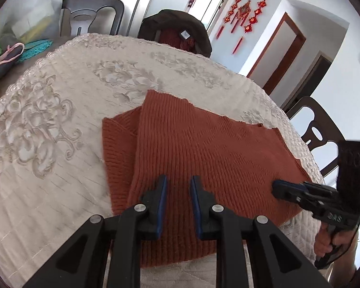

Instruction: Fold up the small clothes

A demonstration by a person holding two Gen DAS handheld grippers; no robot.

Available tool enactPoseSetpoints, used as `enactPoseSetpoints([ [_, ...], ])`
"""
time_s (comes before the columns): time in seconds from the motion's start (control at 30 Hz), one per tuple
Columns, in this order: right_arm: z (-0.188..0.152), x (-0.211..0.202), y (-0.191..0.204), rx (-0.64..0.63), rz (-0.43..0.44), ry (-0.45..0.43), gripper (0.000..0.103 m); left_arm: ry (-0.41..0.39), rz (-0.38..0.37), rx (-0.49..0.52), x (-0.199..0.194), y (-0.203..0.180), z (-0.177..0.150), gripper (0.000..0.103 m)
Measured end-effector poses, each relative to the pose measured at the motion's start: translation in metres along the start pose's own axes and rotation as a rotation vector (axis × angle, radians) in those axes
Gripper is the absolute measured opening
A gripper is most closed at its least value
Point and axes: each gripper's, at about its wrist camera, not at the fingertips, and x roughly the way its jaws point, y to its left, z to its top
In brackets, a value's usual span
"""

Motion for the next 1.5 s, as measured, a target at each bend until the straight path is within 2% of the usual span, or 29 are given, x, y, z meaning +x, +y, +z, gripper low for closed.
enactPoseSetpoints([
  [0.37,0.043,0.033,-0.018,0.017,-0.083,0.017,0.012,-0.006,-0.025,-0.02,-0.003,0.001,-0.002,0.022],
  [0.5,0.05,0.039,-0.022,0.023,-0.085,0.018,0.012,-0.008,-0.028,-0.026,-0.004,0.001,-0.002,0.022],
  [0.63,0.04,0.019,-0.013,0.022,-0.049,-0.012,0.012,-0.025,-0.015,-0.019,-0.011,0.0,-0.002,0.023],
  [0.73,0.025,0.003,0.0,-0.008,-0.001,-0.028,0.012,-0.073,0.009,-0.032,-0.02,0.007,0.003,0.043],
  [0.8,0.011,0.0,0.009,-0.036,0.018,-0.012,0.012,-0.082,0.046,-0.062,-0.02,0.017,0.007,0.049],
  [0.87,0.001,0.003,0.011,-0.043,0.016,0.011,0.012,-0.067,0.08,-0.096,-0.015,0.028,0.012,0.05],
  [1.0,-0.009,-0.003,0.007,-0.014,0.043,-0.001,0.012,-0.033,0.066,-0.14,-0.005,0.042,0.013,0.05],
  [1.03,-0.009,-0.003,0.006,-0.008,0.046,0.0,0.012,-0.039,0.054,-0.144,-0.004,0.042,0.013,0.054],
  [1.07,-0.009,-0.002,0.007,-0.006,0.046,0.001,0.012,-0.039,0.044,-0.147,-0.004,0.042,0.014,0.057],
  [1.17,-0.009,0.0,0.011,-0.02,0.034,-0.001,0.012,-0.041,0.028,-0.162,-0.002,0.038,0.014,0.058],
  [1.23,-0.006,0.002,0.01,-0.007,0.037,-0.001,0.012,-0.023,-0.008,-0.166,0.0,0.032,0.013,0.058],
  [1.5,0.0,0.005,0.005,-0.004,0.042,-0.004,0.012,-0.033,0.01,-0.15,-0.005,0.015,-0.001,0.058],
])
